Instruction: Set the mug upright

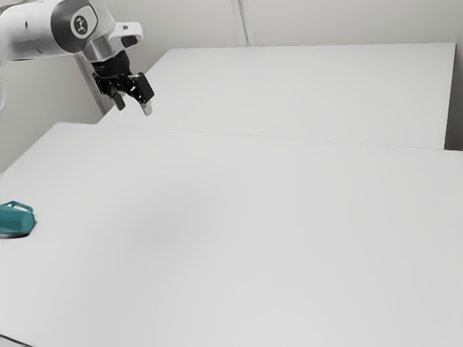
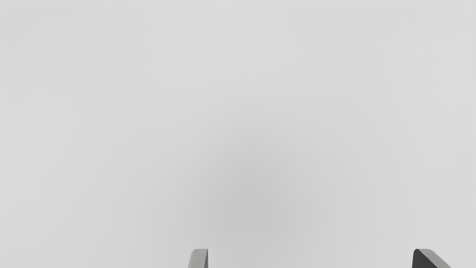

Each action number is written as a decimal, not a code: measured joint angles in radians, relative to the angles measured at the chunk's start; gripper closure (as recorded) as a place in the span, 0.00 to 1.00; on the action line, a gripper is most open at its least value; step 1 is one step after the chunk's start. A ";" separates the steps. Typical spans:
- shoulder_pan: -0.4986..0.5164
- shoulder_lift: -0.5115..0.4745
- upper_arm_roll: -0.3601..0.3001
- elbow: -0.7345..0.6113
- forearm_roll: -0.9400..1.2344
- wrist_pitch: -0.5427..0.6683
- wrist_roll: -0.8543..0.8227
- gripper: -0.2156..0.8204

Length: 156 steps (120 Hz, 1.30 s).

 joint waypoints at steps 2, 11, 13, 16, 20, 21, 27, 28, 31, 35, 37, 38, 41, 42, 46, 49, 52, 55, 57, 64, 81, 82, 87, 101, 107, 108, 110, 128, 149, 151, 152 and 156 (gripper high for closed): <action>0.000 0.000 0.000 0.000 0.000 0.001 0.001 0.21; 0.000 0.000 0.000 0.001 0.000 0.004 0.006 0.21; 0.000 0.000 0.000 0.001 -0.001 0.004 0.007 0.21; 0.000 -0.001 0.000 0.000 -0.001 0.005 0.009 0.21; 0.002 -0.001 0.000 0.000 -0.001 0.006 0.011 0.21; 0.002 -0.001 0.000 -0.001 0.000 0.006 0.011 0.21; 0.005 -0.002 0.000 -0.003 0.004 0.007 0.014 0.21; 0.005 -0.002 0.001 -0.003 0.004 0.007 0.014 0.21; 0.006 -0.004 0.002 -0.005 0.005 0.008 0.015 0.21; -0.003 -0.016 0.017 -0.014 0.006 0.008 0.014 0.21; -0.010 -0.024 0.030 -0.017 0.006 0.008 0.014 0.21; -0.014 -0.029 0.037 -0.019 0.005 0.008 0.015 0.21; -0.020 -0.042 0.059 -0.024 0.004 0.005 0.016 0.21; -0.021 -0.046 0.065 -0.025 0.003 0.004 0.017 0.21; -0.030 -0.059 0.102 -0.027 -0.009 -0.008 0.022 0.21; -0.041 -0.065 0.139 -0.028 -0.030 -0.020 0.029 0.21; -0.046 -0.069 0.176 -0.028 -0.053 -0.034 0.037 0.21; -0.042 -0.071 0.207 -0.027 -0.077 -0.048 0.047 0.21; -0.033 -0.072 0.223 -0.023 -0.095 -0.059 0.054 0.21; 0.032 -0.071 0.253 -0.010 -0.164 -0.103 0.085 0.21; 0.291 0.021 0.262 0.090 -0.322 -0.210 0.186 0.21; 0.305 0.032 0.260 0.100 -0.329 -0.218 0.192 0.21; 0.362 0.086 0.253 0.148 -0.365 -0.252 0.225 0.21; 0.501 0.242 0.237 0.277 -0.447 -0.339 0.317 0.21; 0.596 0.304 0.167 0.323 -0.468 -0.368 0.355 0.21; 0.614 0.313 0.151 0.329 -0.471 -0.372 0.361 0.21; 0.656 0.333 0.111 0.343 -0.475 -0.380 0.373 0.21; 0.826 0.454 -0.004 0.415 -0.494 -0.428 0.471 0.21; 0.958 0.539 -0.035 0.481 -0.500 -0.451 0.568 0.21; 0.972 0.548 -0.044 0.487 -0.500 -0.452 0.576 0.21; 0.978 0.552 -0.048 0.489 -0.500 -0.453 0.580 0.21; 0.996 0.569 -0.059 0.499 -0.500 -0.453 0.595 0.21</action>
